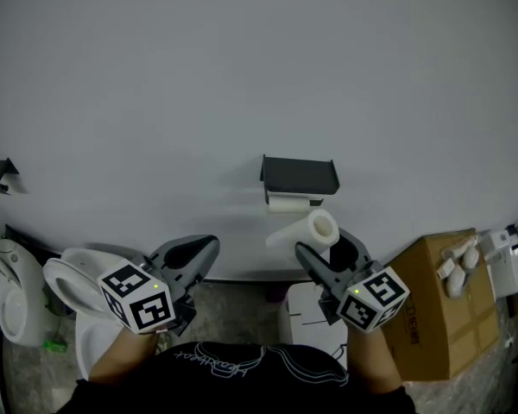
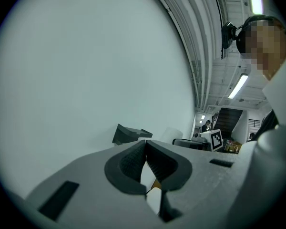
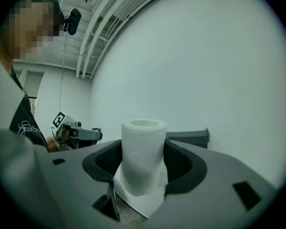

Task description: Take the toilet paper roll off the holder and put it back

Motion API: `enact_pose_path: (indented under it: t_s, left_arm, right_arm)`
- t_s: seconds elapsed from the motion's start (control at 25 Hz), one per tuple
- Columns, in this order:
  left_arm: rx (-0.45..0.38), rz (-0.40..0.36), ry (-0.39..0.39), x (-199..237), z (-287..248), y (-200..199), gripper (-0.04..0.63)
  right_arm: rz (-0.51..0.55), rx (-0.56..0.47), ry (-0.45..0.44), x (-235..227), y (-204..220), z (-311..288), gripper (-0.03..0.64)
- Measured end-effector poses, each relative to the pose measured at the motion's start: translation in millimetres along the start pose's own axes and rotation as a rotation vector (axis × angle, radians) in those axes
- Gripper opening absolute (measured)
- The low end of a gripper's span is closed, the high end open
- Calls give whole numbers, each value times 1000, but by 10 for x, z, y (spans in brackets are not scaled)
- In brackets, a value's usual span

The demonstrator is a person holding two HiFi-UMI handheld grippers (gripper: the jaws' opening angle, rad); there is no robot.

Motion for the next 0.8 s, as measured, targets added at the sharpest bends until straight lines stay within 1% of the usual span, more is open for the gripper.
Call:
enact_pose_path:
  t_s: [0.16,0.36,0.52,0.68,0.8]
  left_arm:
    - [16,11,7,-30,-18,106,5]
    - [43,21,-4,2,-40,255,5]
    - [61,7,-16,27,-75,347,6]
    - [72,2,-22,31,-70,397,6]
    - [81,9,-29,53,-58,428,6]
  right_arm:
    - [-24,42,13,-2,260,19,273]
    - [-44,77,32,18,505,30,273]
    - [-53,99,35,-2,633,24,273]
    - [-110,95,30,-11,740,35,273]
    - [-106,105,34,-10,784,42,273]
Point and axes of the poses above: the fingertips, and each gripper's own axes: z backward along the fingers, x to its left, y out of its underside, the point moved 1 cm from there along z, backward along the fingers, and after that the axes turned 13 degrees about -y, right-handed, at the moved point
